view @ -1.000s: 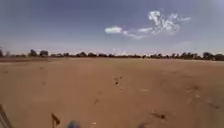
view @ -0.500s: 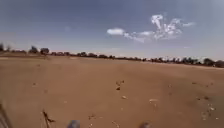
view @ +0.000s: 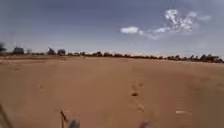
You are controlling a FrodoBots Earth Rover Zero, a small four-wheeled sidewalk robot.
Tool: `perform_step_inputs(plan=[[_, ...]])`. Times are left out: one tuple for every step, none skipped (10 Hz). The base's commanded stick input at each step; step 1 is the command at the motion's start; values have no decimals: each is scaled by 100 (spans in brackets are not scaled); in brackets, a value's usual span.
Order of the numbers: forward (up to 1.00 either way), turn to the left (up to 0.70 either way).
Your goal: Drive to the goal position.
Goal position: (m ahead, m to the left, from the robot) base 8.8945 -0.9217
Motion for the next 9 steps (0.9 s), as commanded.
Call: perform_step_inputs(plan=[[70, 0], [70, 0], [70, 0], [70, 0], [70, 0], [70, 0], [70, 0], [70, 0], [70, 0]])
